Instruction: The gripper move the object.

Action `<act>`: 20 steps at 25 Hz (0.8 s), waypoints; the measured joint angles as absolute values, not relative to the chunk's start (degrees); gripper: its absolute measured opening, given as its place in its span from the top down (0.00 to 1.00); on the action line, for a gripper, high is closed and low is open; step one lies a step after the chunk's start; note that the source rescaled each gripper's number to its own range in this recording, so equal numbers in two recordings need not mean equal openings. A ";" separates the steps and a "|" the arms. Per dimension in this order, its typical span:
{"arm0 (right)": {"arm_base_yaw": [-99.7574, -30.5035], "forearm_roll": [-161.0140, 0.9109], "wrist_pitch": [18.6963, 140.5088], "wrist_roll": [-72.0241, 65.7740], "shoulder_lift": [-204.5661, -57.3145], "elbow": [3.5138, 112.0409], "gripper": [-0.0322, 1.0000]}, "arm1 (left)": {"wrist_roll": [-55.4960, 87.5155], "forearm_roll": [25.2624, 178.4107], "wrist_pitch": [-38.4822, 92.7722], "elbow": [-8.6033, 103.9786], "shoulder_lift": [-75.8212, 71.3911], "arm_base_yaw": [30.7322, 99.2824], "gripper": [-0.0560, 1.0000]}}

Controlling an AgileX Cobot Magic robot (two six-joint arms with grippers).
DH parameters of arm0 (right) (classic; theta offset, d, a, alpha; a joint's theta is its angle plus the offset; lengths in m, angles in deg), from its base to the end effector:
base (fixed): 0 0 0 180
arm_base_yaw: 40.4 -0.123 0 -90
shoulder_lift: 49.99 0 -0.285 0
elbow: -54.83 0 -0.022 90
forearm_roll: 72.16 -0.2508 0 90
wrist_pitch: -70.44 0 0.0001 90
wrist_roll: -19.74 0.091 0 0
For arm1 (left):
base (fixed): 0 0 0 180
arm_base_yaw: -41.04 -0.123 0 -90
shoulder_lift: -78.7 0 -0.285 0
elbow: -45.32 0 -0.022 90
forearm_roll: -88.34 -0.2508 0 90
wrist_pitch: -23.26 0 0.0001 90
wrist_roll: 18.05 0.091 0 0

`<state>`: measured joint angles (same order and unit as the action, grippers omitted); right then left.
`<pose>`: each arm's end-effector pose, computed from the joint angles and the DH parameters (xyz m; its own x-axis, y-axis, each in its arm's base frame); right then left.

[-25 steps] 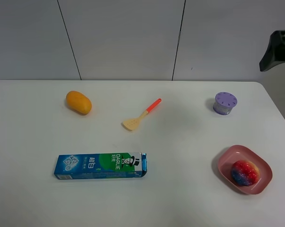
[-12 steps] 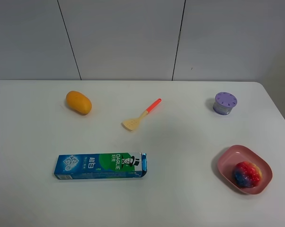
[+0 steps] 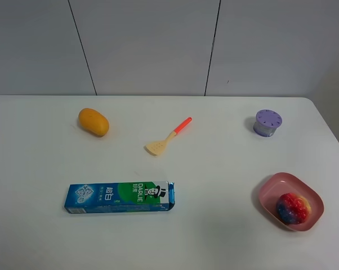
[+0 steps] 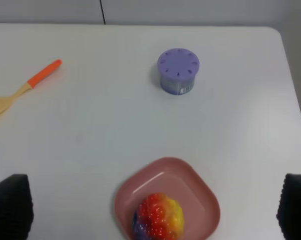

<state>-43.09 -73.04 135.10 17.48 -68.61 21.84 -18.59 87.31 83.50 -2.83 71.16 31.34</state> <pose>-0.0057 0.0010 0.3466 -0.4399 -0.0536 -0.8965 -0.0739 0.9970 -0.0233 -0.0061 0.0004 0.2801 -0.4309 -0.0742 -0.8994 -0.1825 0.9832 0.0064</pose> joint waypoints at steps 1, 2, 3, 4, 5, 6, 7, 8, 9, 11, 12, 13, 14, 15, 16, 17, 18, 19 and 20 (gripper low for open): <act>-43.09 -73.04 133.17 17.28 -65.31 18.94 0.00 | -18.59 87.31 83.50 -2.83 71.16 31.34 0.00; -43.09 -73.04 131.13 17.28 -62.30 16.33 0.00 | -18.59 87.31 83.50 -2.83 71.16 31.34 0.00; -43.09 -73.04 130.08 17.47 -59.82 14.51 0.00 | -18.59 87.31 83.50 -2.83 71.16 31.34 0.00; -43.09 -73.10 129.89 17.99 -58.51 12.78 0.00 | -18.59 87.31 83.50 -2.83 71.16 31.34 0.00; -43.09 -73.30 130.17 18.34 -57.77 11.66 0.00 | -18.59 87.31 83.50 -2.83 71.16 31.34 0.00; -43.09 -73.49 130.70 18.49 -57.70 11.00 0.00 | -18.59 87.31 83.50 -2.83 71.16 31.34 0.00; -43.09 -73.46 131.34 18.73 -57.70 10.42 0.00 | -18.59 87.31 83.50 -2.83 71.16 31.34 0.00; -43.09 -73.46 131.54 18.82 -57.70 9.95 0.00 | -18.59 87.31 83.50 -2.83 71.16 31.34 0.00; -43.09 -73.46 131.57 18.82 -57.70 9.46 0.00 | -18.59 87.31 83.50 -2.83 71.16 31.34 0.00; -43.09 -73.46 131.43 18.82 -57.70 7.75 0.00 | -18.59 87.31 83.50 -2.83 71.16 31.34 0.00; -43.09 -73.46 131.52 18.87 -57.70 6.89 0.00 | -18.59 87.31 83.50 -2.83 71.16 31.34 0.00; -43.09 -73.46 131.52 18.86 -57.70 6.56 0.00 | -18.59 87.31 83.50 -2.83 71.16 31.34 0.00; -43.09 -73.46 131.44 19.15 -57.70 6.47 0.00 | -18.59 87.31 83.50 -2.83 71.16 31.34 0.00; -43.09 -73.46 131.44 19.29 -57.70 6.47 0.00 | -18.59 87.31 83.50 -2.83 71.16 31.34 0.00; -43.09 -73.41 131.44 19.29 -57.70 6.42 0.00 | -18.59 87.31 83.50 -2.83 71.16 31.34 0.00; -43.09 -73.41 131.38 19.42 -57.70 6.35 0.00 | -18.59 87.31 83.50 -2.83 71.16 31.34 0.00; -43.09 -73.35 131.38 19.74 -57.70 6.31 0.00 | -18.59 87.31 83.50 -2.83 71.16 31.34 0.00; -43.09 -73.30 131.38 19.74 -57.70 6.31 0.00 | -18.59 87.31 83.50 -2.83 71.16 31.34 0.00; -43.09 -73.30 131.38 19.74 -57.70 6.31 0.00 | -18.59 87.31 83.50 -2.83 71.16 31.34 0.00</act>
<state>-43.09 -73.30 131.38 19.74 -57.70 6.31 -18.59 87.31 83.50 -2.83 71.16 31.34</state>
